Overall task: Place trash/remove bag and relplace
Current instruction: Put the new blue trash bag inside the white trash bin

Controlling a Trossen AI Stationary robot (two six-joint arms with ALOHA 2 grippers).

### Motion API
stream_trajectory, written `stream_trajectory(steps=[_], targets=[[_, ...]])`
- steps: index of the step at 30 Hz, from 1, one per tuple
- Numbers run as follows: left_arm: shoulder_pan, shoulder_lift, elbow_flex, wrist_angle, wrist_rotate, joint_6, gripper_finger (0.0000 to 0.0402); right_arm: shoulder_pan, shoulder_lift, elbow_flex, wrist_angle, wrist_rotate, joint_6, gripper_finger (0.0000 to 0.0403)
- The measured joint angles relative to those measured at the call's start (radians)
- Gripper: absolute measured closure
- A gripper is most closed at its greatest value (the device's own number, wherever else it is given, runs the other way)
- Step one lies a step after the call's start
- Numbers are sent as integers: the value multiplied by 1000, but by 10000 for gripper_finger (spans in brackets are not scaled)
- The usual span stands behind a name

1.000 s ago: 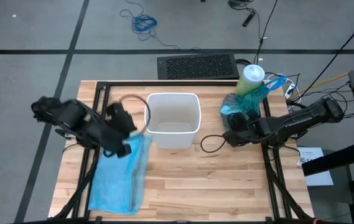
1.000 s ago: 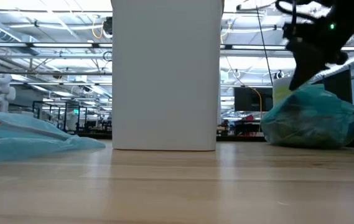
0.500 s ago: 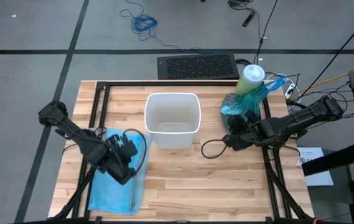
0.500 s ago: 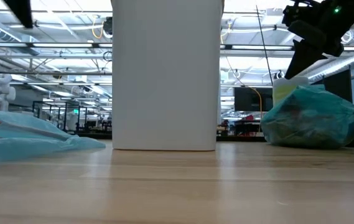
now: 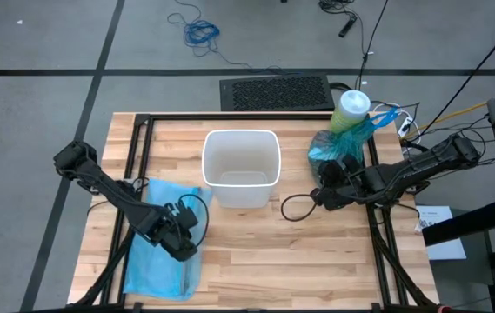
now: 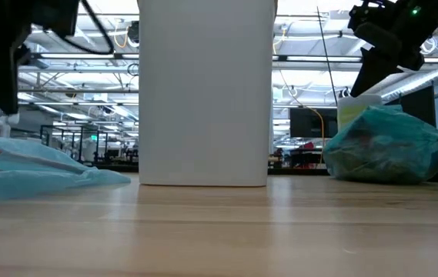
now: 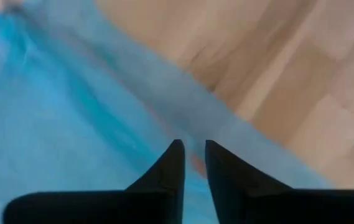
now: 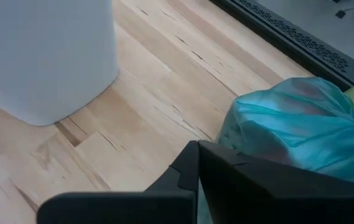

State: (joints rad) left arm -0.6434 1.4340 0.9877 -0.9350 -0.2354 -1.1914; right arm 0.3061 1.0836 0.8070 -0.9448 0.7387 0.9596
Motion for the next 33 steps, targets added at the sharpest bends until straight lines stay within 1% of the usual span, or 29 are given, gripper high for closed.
stream_trajectory(steps=[5,7,13,17,20,24,27,30,33], targets=[[0,0,-62,58,60,-80,295,0,0,0,1,-1,-2,403],[0,0,-76,88,79,-87,278,0,0,0,2,-1,-3,403],[7,0,-113,113,91,-148,233,0,0,0,10,-1,-3,403],[7,12,-142,162,102,-165,215,0,0,0,12,-1,-3,403],[7,47,-145,160,104,-164,210,0,0,0,12,-2,-3,403],[7,105,-145,161,103,-132,211,0,0,0,12,-2,-3,403],[7,140,-146,162,103,-126,225,0,0,0,13,-2,-3,403],[7,161,-146,163,103,-102,262,0,0,0,12,-2,-3,403],[7,161,-145,165,103,-66,326,1,0,0,12,-2,-4,403]])
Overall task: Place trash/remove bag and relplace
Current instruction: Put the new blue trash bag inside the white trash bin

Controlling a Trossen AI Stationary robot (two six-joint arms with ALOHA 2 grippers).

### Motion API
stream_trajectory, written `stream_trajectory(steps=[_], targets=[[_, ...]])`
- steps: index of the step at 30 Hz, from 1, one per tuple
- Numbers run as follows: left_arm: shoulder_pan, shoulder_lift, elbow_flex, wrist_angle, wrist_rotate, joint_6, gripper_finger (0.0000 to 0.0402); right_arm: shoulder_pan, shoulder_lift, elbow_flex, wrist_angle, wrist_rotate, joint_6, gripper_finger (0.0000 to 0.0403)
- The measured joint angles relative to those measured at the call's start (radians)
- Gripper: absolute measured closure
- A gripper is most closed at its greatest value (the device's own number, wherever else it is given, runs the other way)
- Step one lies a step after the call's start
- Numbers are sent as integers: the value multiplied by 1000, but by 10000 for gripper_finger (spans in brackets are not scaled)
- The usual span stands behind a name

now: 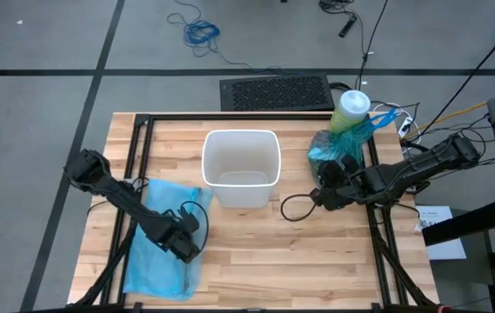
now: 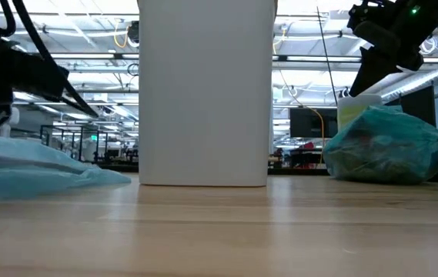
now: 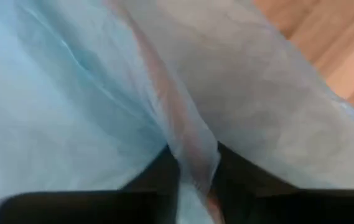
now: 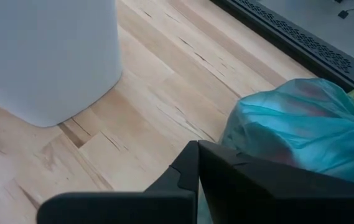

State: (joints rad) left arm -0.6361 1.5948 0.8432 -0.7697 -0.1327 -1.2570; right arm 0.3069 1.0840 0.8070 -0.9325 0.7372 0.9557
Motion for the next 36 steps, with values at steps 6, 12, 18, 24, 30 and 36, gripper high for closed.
stream_trajectory(steps=[6,12,18,24,30,36], targets=[[-1,-60,63,-65,2,66,397,23,0,0,1,2,-4,403],[-6,-166,249,-304,1,87,400,58,0,0,44,2,-40,403],[-49,-244,482,-484,-66,87,401,94,0,0,140,1,-121,403],[-133,-262,686,-527,-145,256,401,137,0,0,284,-10,-237,403],[-207,-261,831,-529,-230,428,401,168,0,0,503,-108,-417,403],[-232,-261,966,-521,-344,575,401,169,0,0,714,-189,-548,403]])
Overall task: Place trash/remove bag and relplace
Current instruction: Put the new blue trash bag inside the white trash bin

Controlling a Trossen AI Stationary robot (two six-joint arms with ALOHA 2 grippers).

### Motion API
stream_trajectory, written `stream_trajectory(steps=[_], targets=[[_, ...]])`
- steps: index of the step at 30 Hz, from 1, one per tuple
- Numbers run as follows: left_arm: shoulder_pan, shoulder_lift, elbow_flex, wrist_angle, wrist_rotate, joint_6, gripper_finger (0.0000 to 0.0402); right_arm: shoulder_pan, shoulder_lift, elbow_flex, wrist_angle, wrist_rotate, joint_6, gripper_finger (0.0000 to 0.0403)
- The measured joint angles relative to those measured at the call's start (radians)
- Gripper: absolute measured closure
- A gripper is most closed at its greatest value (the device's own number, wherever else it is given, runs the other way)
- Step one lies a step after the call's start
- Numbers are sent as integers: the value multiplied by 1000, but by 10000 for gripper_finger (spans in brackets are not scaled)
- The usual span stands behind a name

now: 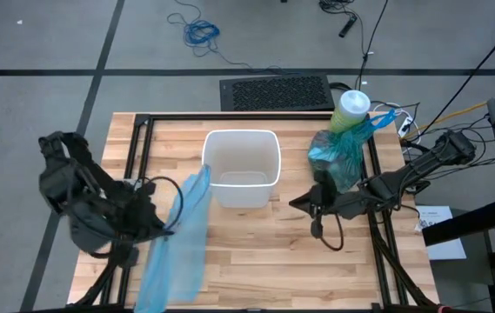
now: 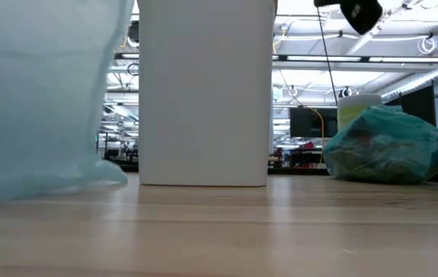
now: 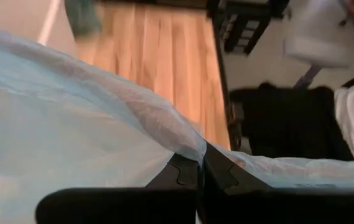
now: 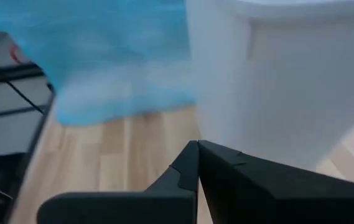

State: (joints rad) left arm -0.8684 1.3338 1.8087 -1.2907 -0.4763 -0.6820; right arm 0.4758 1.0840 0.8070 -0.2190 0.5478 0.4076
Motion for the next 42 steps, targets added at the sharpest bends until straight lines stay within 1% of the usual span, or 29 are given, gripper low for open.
stream_trajectory(steps=[3,8,13,15,19,21,23,29,33,38,42], targets=[[-1,0,62,25,-30,105,401,0,0,0,58,-19,-39,403],[0,1,152,136,-61,331,401,-1,0,0,134,-30,-81,403],[7,1,238,255,-70,437,401,-1,0,0,180,-30,-91,403],[7,1,262,287,-121,483,401,-1,0,0,200,-30,-106,403],[10,1,298,326,-261,575,401,-1,0,0,231,-31,-130,403],[26,1,309,369,-290,636,401,-1,0,0,259,-34,-143,402],[49,1,313,445,-293,709,402,-1,0,0,279,-52,-162,397],[106,2,331,728,-295,950,402,-1,0,0,363,-57,-220,366],[145,1,358,869,-309,1096,402,-1,0,0,412,-56,-249,347],[204,1,361,1029,-310,1237,402,-8,0,0,463,-52,-300,335],[246,2,361,1113,-295,1300,402,-29,0,0,528,-51,-345,334]])
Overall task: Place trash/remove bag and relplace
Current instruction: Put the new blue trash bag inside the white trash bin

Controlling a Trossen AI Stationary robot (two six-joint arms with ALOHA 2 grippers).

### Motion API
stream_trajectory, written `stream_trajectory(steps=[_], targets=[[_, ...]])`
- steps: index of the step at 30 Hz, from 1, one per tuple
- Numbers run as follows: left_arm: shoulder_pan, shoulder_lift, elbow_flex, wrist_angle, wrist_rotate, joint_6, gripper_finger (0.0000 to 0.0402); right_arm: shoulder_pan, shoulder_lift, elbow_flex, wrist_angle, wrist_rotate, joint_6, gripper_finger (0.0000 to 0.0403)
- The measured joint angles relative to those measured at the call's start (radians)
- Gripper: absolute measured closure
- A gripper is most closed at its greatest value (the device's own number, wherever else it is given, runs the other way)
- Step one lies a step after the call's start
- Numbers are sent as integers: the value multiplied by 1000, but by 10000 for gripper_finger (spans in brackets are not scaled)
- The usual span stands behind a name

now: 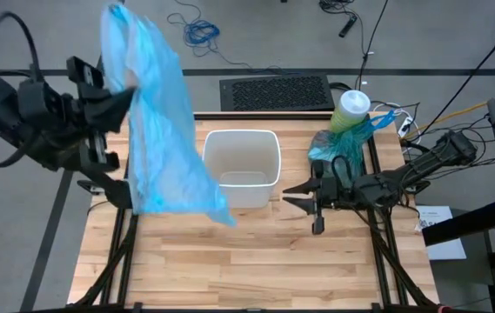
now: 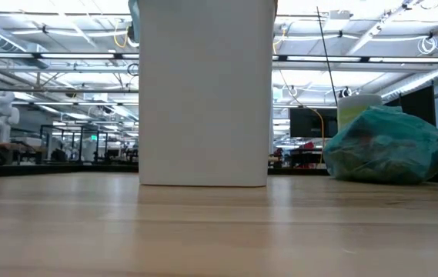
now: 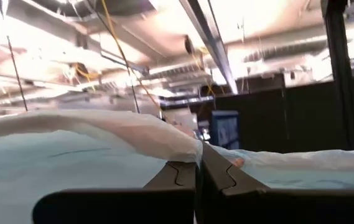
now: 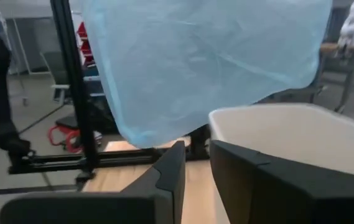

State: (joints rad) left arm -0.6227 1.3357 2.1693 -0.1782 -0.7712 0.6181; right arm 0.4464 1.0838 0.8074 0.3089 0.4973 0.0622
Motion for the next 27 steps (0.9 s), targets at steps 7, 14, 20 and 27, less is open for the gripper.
stream_trajectory(steps=[7,14,20,27], targets=[[86,26,0,117,50,112,402,-18,19,0,118,-7,-150,332],[201,81,-1,199,116,179,402,-22,69,0,336,-6,-295,272],[317,121,-1,264,156,203,402,-36,145,3,514,-41,-324,188],[399,160,-1,281,219,149,402,-95,247,119,493,-52,-284,149]])
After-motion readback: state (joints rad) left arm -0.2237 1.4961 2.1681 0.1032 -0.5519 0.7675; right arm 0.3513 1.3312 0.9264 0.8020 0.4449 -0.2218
